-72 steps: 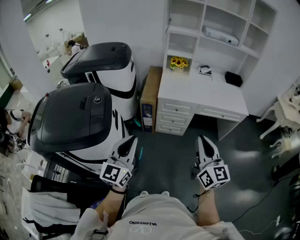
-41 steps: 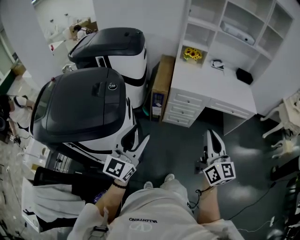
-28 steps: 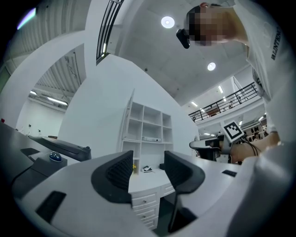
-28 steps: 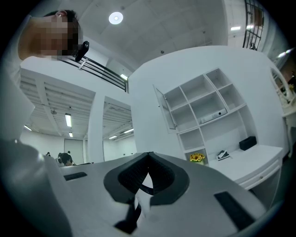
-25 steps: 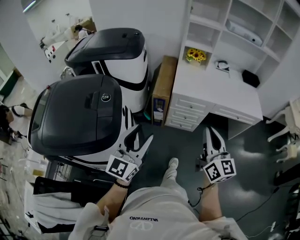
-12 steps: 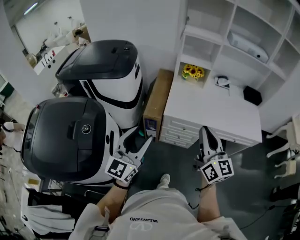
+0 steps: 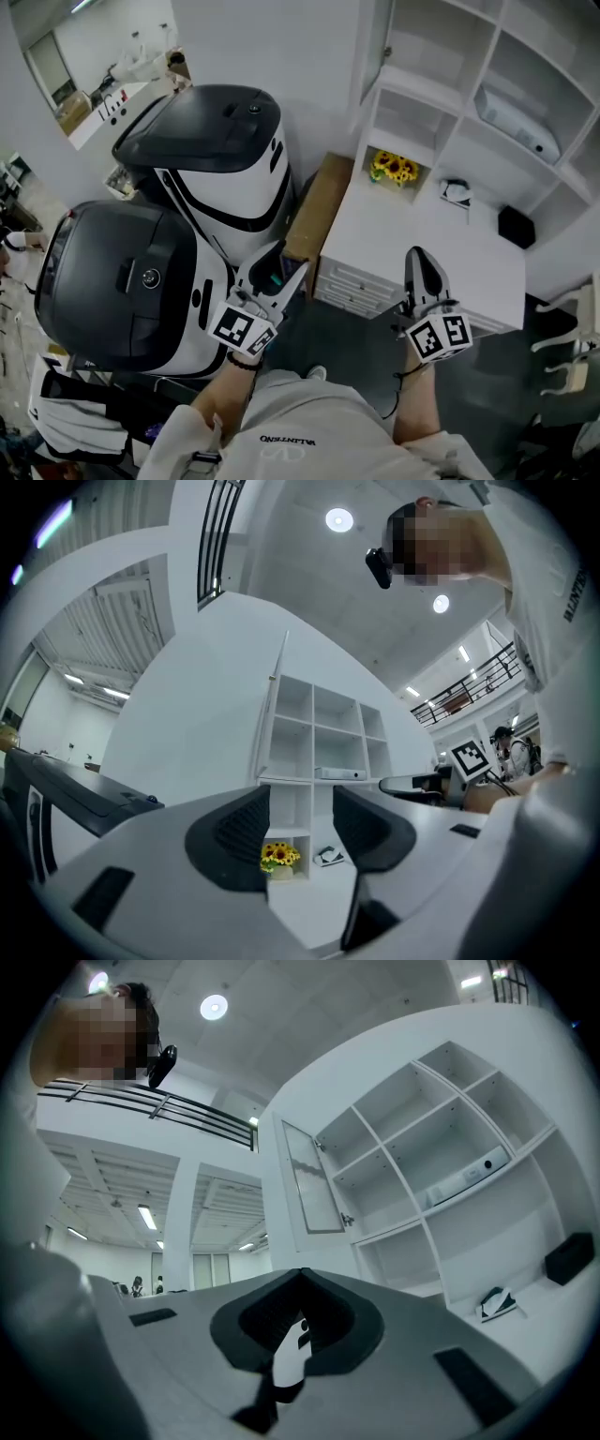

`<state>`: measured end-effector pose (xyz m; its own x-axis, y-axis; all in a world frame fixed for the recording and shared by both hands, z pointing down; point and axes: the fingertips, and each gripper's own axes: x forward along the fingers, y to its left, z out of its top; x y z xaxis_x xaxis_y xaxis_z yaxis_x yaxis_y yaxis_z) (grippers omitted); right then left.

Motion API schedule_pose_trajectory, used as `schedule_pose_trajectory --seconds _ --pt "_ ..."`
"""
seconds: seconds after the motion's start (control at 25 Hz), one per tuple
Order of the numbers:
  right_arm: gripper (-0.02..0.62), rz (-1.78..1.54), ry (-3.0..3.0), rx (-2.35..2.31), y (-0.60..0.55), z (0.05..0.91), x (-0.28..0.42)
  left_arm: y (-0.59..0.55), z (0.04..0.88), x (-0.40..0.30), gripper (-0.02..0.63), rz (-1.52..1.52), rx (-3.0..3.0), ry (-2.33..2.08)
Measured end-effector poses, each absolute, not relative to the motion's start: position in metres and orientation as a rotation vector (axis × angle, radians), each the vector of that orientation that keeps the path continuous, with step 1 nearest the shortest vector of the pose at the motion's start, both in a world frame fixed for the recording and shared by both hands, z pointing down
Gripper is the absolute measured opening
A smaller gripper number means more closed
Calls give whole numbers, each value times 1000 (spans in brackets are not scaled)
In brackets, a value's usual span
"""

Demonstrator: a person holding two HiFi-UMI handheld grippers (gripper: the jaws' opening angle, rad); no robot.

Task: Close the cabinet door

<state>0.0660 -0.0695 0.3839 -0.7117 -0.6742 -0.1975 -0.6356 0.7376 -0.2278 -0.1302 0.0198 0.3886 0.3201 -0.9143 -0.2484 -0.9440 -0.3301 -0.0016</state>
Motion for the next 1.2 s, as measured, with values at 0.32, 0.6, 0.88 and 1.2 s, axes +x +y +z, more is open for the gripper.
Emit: schedule_pose_trajectory --seconds 0.32,0.6,0.88,1.2 --pt "11 -144 2660 -928 -115 346 47 -27 357 -136 195 333 -2387 1670" --pt "11 -83 2676 -869 -145 327 29 -76 347 -151 195 364 -2378 1658" --pt "11 -59 2652 -767 -185 288 4 -131 305 -172 195 530 -2390 1573" --pt "11 72 2633 -622 -219 224 -45 -192 237 -194 195 626 -2362 1386"
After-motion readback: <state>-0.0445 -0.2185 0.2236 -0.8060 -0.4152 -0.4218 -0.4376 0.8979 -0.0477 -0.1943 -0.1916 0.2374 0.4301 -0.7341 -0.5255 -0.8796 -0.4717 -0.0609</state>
